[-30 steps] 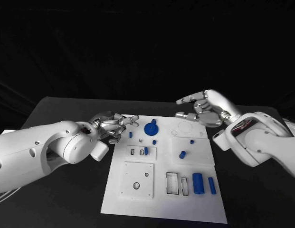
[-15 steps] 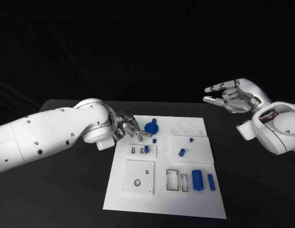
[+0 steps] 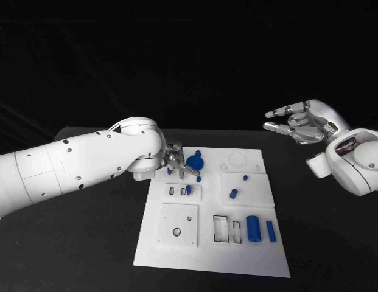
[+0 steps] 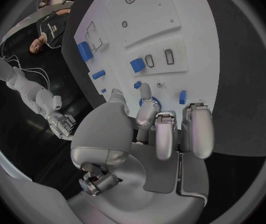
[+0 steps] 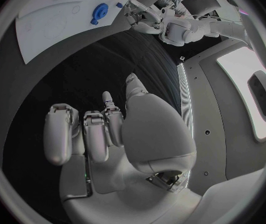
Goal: Assemble the parts on the task board
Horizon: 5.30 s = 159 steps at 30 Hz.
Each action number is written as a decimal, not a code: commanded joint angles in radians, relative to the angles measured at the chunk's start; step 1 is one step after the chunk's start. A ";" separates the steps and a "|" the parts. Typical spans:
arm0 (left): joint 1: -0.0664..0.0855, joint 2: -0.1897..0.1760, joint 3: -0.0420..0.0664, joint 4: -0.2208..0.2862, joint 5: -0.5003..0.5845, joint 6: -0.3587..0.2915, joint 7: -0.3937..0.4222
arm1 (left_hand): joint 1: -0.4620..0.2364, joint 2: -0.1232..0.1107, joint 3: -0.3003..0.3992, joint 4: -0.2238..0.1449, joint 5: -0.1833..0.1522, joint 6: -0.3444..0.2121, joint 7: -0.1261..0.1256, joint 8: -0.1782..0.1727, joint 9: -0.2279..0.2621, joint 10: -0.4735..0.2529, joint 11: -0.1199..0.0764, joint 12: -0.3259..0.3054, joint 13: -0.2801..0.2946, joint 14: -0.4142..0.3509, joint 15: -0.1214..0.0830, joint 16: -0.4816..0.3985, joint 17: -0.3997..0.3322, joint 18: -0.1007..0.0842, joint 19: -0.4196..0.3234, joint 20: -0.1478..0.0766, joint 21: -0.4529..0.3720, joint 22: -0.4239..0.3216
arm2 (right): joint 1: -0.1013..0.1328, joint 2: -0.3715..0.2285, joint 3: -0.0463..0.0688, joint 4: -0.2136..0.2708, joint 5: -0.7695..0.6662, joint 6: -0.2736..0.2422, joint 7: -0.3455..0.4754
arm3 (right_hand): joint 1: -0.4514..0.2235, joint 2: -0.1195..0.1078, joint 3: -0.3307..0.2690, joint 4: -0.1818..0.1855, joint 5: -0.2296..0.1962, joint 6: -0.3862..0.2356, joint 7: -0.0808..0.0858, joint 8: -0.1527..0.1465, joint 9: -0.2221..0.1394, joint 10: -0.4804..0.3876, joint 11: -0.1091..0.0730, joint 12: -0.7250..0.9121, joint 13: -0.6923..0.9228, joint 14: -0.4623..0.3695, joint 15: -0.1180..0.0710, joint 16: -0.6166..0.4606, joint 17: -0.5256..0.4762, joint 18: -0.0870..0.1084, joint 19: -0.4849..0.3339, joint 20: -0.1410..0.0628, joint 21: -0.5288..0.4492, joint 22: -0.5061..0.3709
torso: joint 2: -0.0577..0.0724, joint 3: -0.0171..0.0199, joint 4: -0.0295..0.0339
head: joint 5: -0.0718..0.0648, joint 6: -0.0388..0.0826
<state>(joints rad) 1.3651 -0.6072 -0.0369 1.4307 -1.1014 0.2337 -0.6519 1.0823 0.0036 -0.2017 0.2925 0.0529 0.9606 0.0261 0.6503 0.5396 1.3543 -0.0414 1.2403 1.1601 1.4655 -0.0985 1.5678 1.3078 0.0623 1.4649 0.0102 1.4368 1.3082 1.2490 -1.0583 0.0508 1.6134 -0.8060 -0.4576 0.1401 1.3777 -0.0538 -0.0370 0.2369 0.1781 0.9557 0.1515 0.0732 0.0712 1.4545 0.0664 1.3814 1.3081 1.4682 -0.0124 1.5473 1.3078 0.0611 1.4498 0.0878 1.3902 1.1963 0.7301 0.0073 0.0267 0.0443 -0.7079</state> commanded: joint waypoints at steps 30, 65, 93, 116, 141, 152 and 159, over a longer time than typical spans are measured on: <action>-0.007 0.075 -0.037 -0.067 -0.008 0.118 -0.028 | 0.032 0.049 -0.002 -0.004 -0.005 -0.034 0.002 0.027 0.043 0.002 0.000 0.005 0.004 0.105 -0.004 0.003 0.263 -0.018 0.041 -0.006 0.007 0.029 | 0.000 0.021 -0.001 -0.021 -0.020 0.029 -0.011 | -0.001 0.013 -0.008 -0.015 0.036 0.008 0.000 0.003 0.000 -0.007 -0.002 -0.008 0.125 0.091 -0.001 -0.005 0.218 0.012 -0.008 -0.002 -0.007 -0.006 | 0.002 -0.0036 0.0004 | 0.006 -0.017; -0.011 0.080 -0.039 -0.064 0.025 0.136 -0.029 | 0.113 0.026 0.180 -0.004 -0.004 -0.052 0.005 0.026 0.089 0.001 0.002 0.003 0.007 0.105 -0.001 0.003 0.263 -0.018 0.040 -0.003 0.011 0.038 | -0.001 0.032 -0.002 -0.032 -0.037 0.034 -0.015 | -0.001 0.015 -0.009 -0.019 0.046 0.008 0.000 0.003 -0.001 -0.007 -0.002 -0.009 0.124 0.091 -0.002 -0.006 0.217 0.012 -0.008 -0.002 -0.008 -0.007 | 0.004 -0.0045 -0.0009 | 0.008 -0.025; -0.013 0.058 -0.039 -0.032 0.102 0.056 -0.019 | 0.216 -0.155 0.858 -0.180 0.119 -0.079 0.016 -0.016 0.144 0.003 0.008 -0.025 -0.007 0.105 0.005 0.003 0.263 -0.019 0.040 0.004 0.011 0.051 | -0.003 0.041 -0.004 -0.040 -0.040 0.038 -0.014 | 0.000 0.016 -0.011 -0.020 0.051 0.009 0.000 0.003 0.000 -0.006 -0.002 -0.007 0.125 0.091 -0.002 -0.007 0.215 0.012 -0.009 -0.003 -0.009 -0.009 | 0.004 -0.0037 -0.0008 | 0.005 -0.032; -0.059 -0.068 -0.035 0.108 -0.006 -0.223 0.007 | 0.193 -0.189 0.917 -0.222 0.115 -0.066 0.016 -0.013 0.160 0.023 0.007 -0.008 0.012 0.105 0.004 0.003 0.263 -0.025 0.051 0.004 0.031 0.085 | -0.004 0.035 -0.004 -0.043 -0.040 0.034 -0.011 | -0.005 0.018 -0.014 -0.019 0.052 0.009 0.000 0.003 0.000 -0.007 -0.002 -0.009 0.124 0.090 -0.002 -0.008 0.213 0.013 -0.009 -0.003 -0.010 -0.010 | 0.003 0.0007 0.0111 | 0.003 -0.032; -0.076 -0.065 -0.036 0.112 -0.072 -0.168 -0.004 | 0.191 -0.194 0.924 -0.226 0.115 -0.061 0.015 -0.014 0.160 0.027 0.007 -0.004 0.015 0.105 0.004 0.003 0.263 -0.026 0.052 0.004 0.033 0.088 | -0.004 0.036 -0.004 -0.043 -0.038 0.040 -0.008 | -0.008 0.019 -0.015 -0.018 0.051 0.009 0.000 0.003 0.000 -0.007 -0.002 -0.010 0.123 0.090 -0.002 -0.009 0.213 0.013 -0.010 -0.003 -0.011 -0.012 | 0.004 0.0004 0.0116 | 0.004 -0.037; -0.080 -0.057 -0.037 0.112 -0.071 -0.135 -0.007 | 0.190 -0.194 0.925 -0.226 0.115 -0.059 0.015 -0.014 0.160 0.029 0.007 -0.002 0.018 0.105 0.004 0.003 0.263 -0.027 0.053 0.004 0.034 0.092 | -0.004 0.037 -0.004 -0.043 -0.038 0.042 -0.007 | -0.008 0.019 -0.015 -0.018 0.051 0.009 0.000 0.003 0.000 -0.007 -0.002 -0.010 0.123 0.090 -0.002 -0.009 0.213 0.013 -0.010 -0.003 -0.011 -0.012 | 0.004 0.0003 0.0122 | 0.001 -0.040; -0.081 -0.052 -0.037 0.107 -0.071 -0.120 -0.009 | 0.187 -0.193 0.927 -0.226 0.114 -0.057 0.015 -0.015 0.160 0.030 0.007 -0.001 0.018 0.105 0.004 0.003 0.263 -0.026 0.053 0.003 0.034 0.090 | -0.004 0.037 -0.004 -0.044 -0.038 0.043 -0.006 | -0.008 0.019 -0.015 -0.018 0.051 0.009 0.000 0.003 0.000 -0.007 -0.002 -0.010 0.123 0.090 -0.002 -0.009 0.213 0.013 -0.010 -0.003 -0.011 -0.012 | 0.004 0.0002 0.0118 | 0.002 -0.045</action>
<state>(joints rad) 1.2857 -0.6618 -0.0732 1.5369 -1.1682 0.0783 -0.6607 1.2619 -0.1933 0.5586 0.2294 0.1622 0.8990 0.0430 0.6327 0.6991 1.3778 -0.0359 1.2359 1.1782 1.4655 -0.0982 1.5678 1.3080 0.0471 1.4648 0.0104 1.4676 1.3073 1.2459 -1.0217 0.0465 1.5697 -0.8364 -0.4278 0.1262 1.3726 -0.0408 -0.0479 0.2207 0.2244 0.9557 0.1516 0.0731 0.0705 1.4545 0.0664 1.3778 1.3104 1.4682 -0.0124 1.5434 1.3081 0.0612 1.4464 0.0843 1.3862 1.1855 0.7342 0.0073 0.0386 0.0453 -0.7508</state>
